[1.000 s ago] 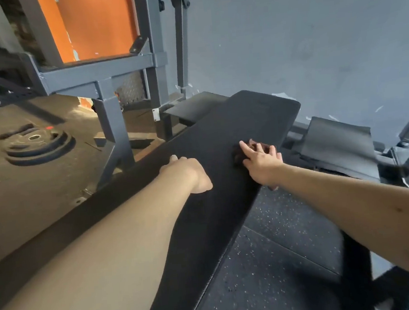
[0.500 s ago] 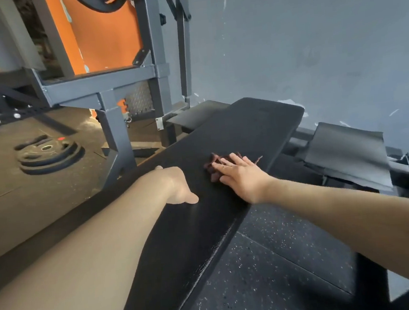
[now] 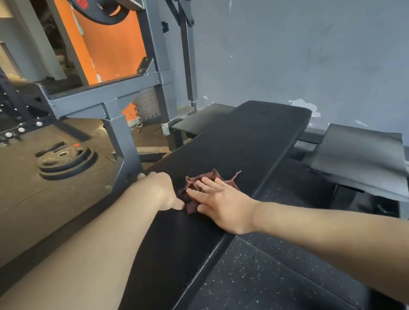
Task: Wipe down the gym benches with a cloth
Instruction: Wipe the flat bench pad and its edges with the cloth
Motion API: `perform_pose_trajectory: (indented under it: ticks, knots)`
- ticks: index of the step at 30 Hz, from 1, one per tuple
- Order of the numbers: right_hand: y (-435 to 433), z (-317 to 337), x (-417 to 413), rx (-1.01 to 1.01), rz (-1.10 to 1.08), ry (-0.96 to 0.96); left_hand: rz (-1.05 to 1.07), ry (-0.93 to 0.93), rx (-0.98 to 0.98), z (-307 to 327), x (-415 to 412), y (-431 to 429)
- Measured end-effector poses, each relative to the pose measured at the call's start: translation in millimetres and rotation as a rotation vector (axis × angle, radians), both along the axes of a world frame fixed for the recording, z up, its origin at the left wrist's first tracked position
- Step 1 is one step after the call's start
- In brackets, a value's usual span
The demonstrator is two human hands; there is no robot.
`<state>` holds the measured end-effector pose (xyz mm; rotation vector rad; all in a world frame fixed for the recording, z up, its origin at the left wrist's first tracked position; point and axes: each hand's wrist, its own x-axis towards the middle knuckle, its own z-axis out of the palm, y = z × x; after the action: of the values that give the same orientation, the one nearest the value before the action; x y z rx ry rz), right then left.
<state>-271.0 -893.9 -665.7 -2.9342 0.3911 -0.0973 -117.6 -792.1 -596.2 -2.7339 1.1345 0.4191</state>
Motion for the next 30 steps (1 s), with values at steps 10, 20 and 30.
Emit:
perform_pose_trajectory:
  ticks: [10, 20, 30]
  knots:
    - [-66, 14, 43, -0.058, -0.309, 0.069, 0.022, 0.047, 0.020, -11, 5, 8]
    - [-38, 15, 40, -0.206, -0.089, 0.050, -0.016, 0.079, -0.011, 2, 18, 14]
    - [-14, 24, 70, -0.004, -0.190, 0.077, 0.016, 0.079, -0.064, 0, 26, 23]
